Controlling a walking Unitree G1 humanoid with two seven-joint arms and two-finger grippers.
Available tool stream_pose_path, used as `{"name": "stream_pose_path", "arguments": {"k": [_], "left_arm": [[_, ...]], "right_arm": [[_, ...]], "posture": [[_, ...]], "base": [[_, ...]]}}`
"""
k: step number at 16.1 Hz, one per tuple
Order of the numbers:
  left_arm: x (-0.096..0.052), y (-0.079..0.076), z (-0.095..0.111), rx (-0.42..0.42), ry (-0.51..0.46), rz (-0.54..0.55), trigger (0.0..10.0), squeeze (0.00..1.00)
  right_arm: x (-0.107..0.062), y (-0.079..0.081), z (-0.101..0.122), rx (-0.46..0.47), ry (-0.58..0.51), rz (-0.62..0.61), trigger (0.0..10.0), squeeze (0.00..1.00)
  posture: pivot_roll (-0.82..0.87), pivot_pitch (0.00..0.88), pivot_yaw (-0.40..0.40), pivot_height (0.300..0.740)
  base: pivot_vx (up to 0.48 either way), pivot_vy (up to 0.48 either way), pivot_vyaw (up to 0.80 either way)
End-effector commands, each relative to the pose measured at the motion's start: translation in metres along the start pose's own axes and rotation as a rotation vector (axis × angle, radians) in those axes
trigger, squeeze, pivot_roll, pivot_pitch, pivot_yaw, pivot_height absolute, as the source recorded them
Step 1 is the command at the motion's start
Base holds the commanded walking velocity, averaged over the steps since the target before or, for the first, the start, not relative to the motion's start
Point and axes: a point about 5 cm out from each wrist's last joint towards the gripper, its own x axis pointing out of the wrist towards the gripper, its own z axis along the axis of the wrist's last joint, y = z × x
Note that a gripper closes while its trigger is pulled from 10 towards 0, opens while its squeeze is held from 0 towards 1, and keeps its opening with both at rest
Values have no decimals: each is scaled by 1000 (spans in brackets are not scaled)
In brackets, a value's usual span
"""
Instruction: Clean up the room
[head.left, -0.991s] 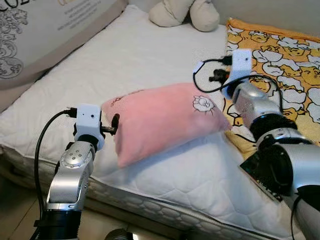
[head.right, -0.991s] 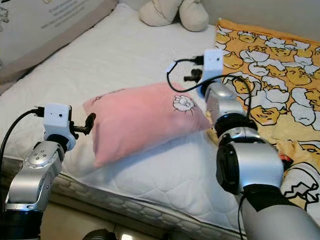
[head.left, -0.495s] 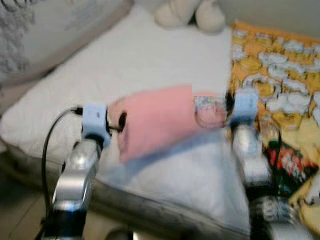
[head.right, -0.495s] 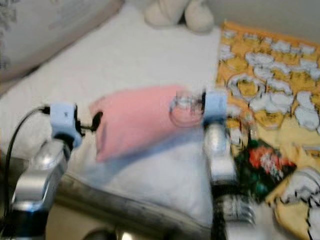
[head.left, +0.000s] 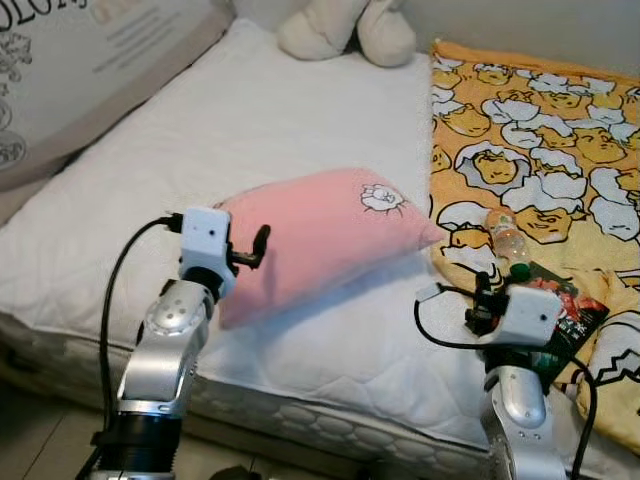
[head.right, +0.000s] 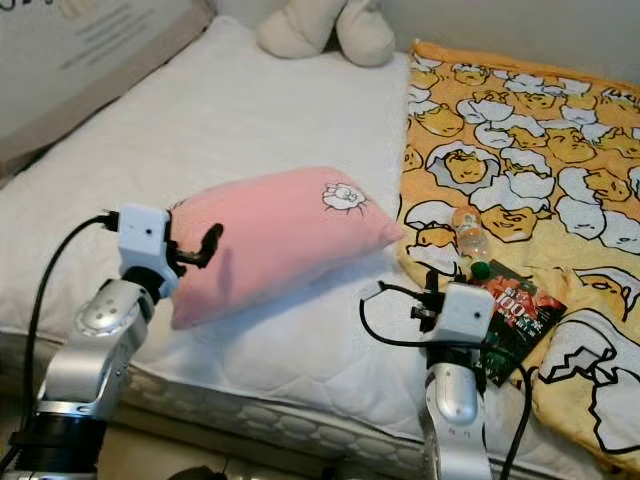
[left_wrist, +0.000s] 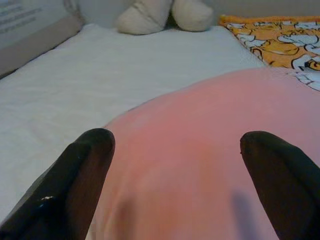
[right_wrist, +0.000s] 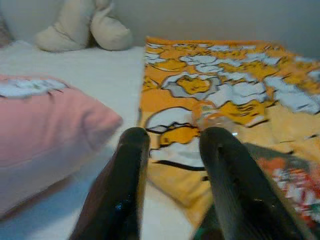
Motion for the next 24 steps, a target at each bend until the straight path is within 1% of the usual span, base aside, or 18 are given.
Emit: {"name": "stream_pose_path", "arguments": {"k": [1,5,7,8,9,10,12,14,15,16,17,18,19,20,21,23,24], "left_arm": [[6,-5,5,-3,-22,-28,10000,0],[13,-13,9,-19,-46,-70,10000,0],[12,-17,7,-37,-47,-90,10000,0],[13,-18,7,-35,-50,-95,10000,0],[13,-19,8,-38,-62,-102,10000,0],[13,-18,10,-49,-72,-91,10000,0],[13,-11,10,-74,-61,-52,10000,0],[11,-9,10,-55,-55,-67,10000,0],[11,-9,10,-53,-55,-69,10000,0],[9,-9,11,-26,-53,-82,10000,0],[8,-8,12,-9,-54,-91,10000,0],[5,-8,13,0,-59,-96,10000,0],[3,-6,14,9,-61,-96,10000,0],[2,-5,15,9,-64,-96,10000,0],[0,-6,15,12,-67,-98,10000,0],[1,-10,17,41,-84,-123,10000,0],[2,-10,17,34,-81,-119,10000,0]], "right_arm": [[2,4,5,20,-11,19,10000,1000],[12,7,13,-4,-25,23,10000,1000],[17,9,12,-20,9,42,10000,1000],[18,10,13,-18,-1,48,10000,0],[20,9,12,-32,14,33,10000,0],[25,8,13,-34,19,27,10000,0],[38,9,16,-21,35,28,10000,0],[63,15,22,5,61,21,10000,0],[65,16,23,6,64,23,10000,0],[80,24,25,4,87,35,10000,0],[90,28,26,-3,107,37,10000,0],[99,28,27,8,120,23,10000,0],[111,28,31,7,124,18,10000,0],[119,27,36,1,120,17,10000,0],[123,26,39,2,119,8,10000,0],[130,17,49,-3,77,-24,10000,0],[127,16,47,-8,79,-20,10000,1000]], "posture": [[-56,0,-1,731],[-81,0,15,731],[-84,0,16,731],[-85,0,17,731],[-85,0,17,731],[-79,0,18,731],[-74,0,22,731],[-45,0,31,731],[-45,0,31,731],[-17,0,34,731],[-1,0,34,731],[25,1,30,731],[42,0,25,731],[52,0,22,731],[65,0,13,731],[69,0,-8,731],[52,0,-8,731]], "base": [[0,-465,0],[0,-462,0],[0,-454,0],[0,-458,0],[0,-458,0],[0,-450,0],[0,0,0],[0,0,0],[0,0,0],[0,0,0],[0,0,0],[0,0,0],[0,0,0],[0,0,0],[0,0,0],[0,0,0],[0,0,0]]}}
